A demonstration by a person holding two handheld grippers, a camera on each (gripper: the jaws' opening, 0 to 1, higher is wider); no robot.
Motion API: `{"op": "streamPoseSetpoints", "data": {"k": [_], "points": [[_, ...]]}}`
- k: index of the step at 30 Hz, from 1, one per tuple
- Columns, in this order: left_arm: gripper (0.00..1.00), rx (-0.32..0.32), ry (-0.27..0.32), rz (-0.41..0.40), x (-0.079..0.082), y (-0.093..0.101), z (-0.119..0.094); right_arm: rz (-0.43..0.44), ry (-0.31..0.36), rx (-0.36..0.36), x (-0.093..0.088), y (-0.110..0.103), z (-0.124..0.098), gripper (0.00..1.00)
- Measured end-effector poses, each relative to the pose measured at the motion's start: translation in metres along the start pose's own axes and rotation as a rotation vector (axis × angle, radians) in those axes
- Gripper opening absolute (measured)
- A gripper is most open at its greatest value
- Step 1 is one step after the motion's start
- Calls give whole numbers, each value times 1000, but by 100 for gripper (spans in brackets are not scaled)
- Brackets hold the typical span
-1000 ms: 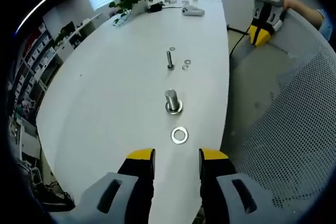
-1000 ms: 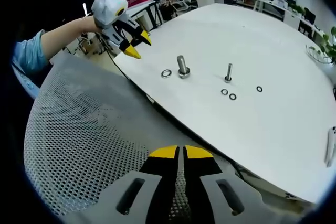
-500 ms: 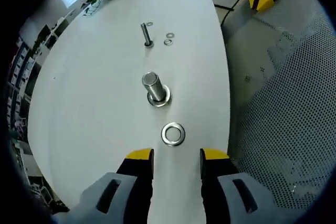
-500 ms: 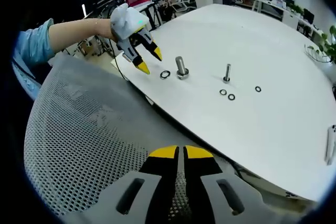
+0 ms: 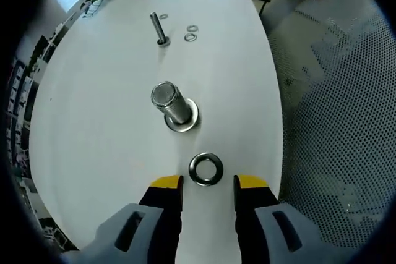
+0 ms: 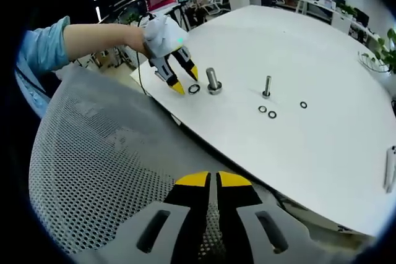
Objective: Place the washer onto the threaded stud by aligning its center hole with the stud, sliding it down to the base, and recovering from edge contact or off-axis alignment until the washer reaches the visible bottom stop.
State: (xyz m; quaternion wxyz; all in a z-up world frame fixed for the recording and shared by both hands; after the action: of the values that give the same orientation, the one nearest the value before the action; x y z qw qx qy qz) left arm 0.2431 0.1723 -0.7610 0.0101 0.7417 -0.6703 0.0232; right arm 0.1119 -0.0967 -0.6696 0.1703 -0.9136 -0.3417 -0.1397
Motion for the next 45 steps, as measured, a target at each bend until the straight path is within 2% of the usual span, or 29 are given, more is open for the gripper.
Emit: {"op": "streamPoseSetpoints", "data": {"k": [4,19,21,23,29,34,39,45], "points": [[29,-7,5,-34,1,-4,2,-4,-4,2,0,0,0,7],[28,-9,-17,6,7,-6,1,-4,-7,2,0,0,0,7],[24,-7,-21,7,7,-6,1,-2,-5,1,0,0,0,7],[20,-6,-16,46,8,-3,1,0,-3,0,0,0,0,7],[20,-4,1,41,6,-4,1,-1,-3,-1,0,0,0,7],[21,-15,6,-9,5,-7,2,-2,-3,-1,0,0,0,7],[21,-11,0,-1,5,-8,1,-2,-3,0,0,0,0,7],[25,-28,7,-36,5,-9,1,-6,-5,1,0,-1,0,7]]}}
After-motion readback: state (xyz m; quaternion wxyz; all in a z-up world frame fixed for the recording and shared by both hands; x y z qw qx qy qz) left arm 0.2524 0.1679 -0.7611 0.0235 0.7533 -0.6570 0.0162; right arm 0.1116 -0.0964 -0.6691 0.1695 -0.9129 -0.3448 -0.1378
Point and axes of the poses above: the point that each gripper's makers call its tool centre point, and the gripper's own axes: z roughly forward along the fingers, y roughly to its right, x roughly out of its top, the point moved 8 cm from there along -z, roughly backward along the fingers, and after that the axes turned 11 degrees about -y, right-handed, at the moved point
